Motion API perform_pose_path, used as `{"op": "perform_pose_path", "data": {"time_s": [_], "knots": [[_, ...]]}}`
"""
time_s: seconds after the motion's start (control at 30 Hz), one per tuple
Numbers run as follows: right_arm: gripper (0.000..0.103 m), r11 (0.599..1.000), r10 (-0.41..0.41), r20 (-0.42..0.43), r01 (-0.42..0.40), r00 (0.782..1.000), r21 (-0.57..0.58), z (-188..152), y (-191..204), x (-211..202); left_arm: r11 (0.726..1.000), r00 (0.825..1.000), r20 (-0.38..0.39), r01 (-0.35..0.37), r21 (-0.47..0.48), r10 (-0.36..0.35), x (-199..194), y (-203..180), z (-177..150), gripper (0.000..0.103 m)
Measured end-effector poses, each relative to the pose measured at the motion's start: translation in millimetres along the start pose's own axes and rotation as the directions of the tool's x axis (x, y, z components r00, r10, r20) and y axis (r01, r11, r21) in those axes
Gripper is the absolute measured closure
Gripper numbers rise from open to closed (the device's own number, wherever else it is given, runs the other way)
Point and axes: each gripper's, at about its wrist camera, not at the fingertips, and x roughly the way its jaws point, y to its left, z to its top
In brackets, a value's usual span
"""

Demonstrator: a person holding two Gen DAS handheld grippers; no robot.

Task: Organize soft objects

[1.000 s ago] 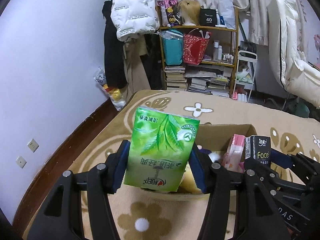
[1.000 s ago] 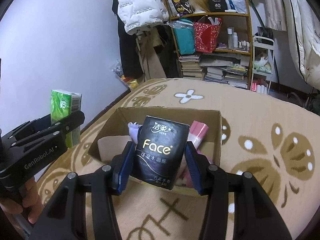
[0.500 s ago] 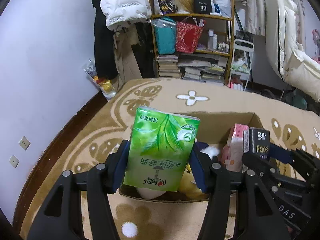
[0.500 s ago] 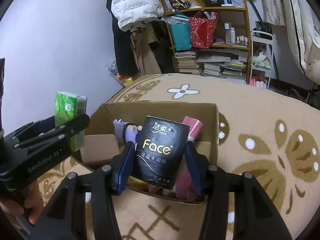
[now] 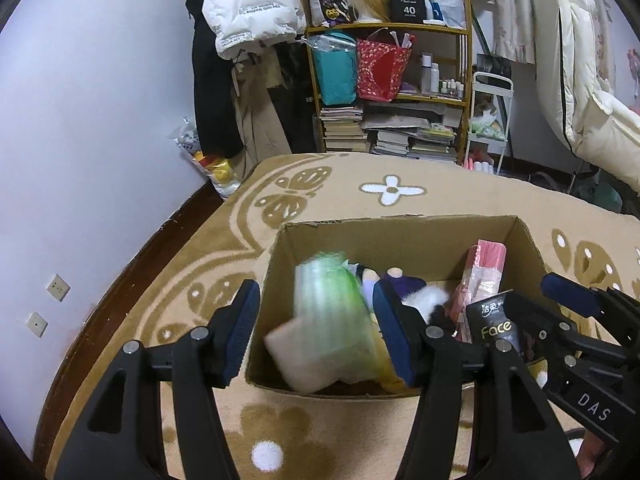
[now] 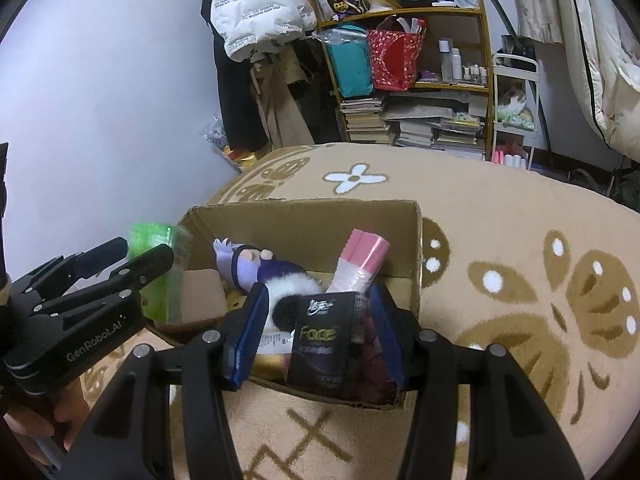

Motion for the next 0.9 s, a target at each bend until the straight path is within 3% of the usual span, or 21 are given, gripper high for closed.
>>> {"op": "perform_pose_path", "data": {"time_s": [0.07,0.17,0.33,0.4,0.47,0.6,0.9], "knots": [[0.044,1.000,-0.006,0.005,0.006,1.000,-0.002,0,0,-3,1.000,1.000,0.008,-0.003,-0.003,0.003,-4,2,0,0.033],[0.039,1.000,-0.012,0.020,0.012,1.000,-0.003,1,1,-10,1.000,0.999,0.034,-0.022,-0.004,0.022,-14,5,0,0.030],[0.019,1.000,-0.017,0.042,0.016,0.999,0.018,0,1,-24,0.999,0.997,0.057,-0.047,-0.001,0.047,-33,11,-4,0.015],[0.013,1.000,-0.016,0.043,0.015,0.999,0.026,-1,0,-29,0.998,0.997,0.062,-0.056,0.003,0.056,-39,13,-6,0.013],[0.010,0.999,-0.015,0.041,0.014,0.999,0.029,-3,1,-35,0.998,0.996,0.059,-0.063,0.012,0.062,-46,13,-8,0.003],[0.003,0.999,-0.011,0.052,0.010,0.999,0.034,-6,3,-46,0.996,0.995,0.066,-0.084,0.038,0.081,-56,10,-13,0.003],[0.002,1.000,-0.015,0.040,0.014,0.999,0.018,-16,12,-64,0.993,0.994,0.029,-0.104,0.054,0.103,-78,7,-32,0.003]]}}
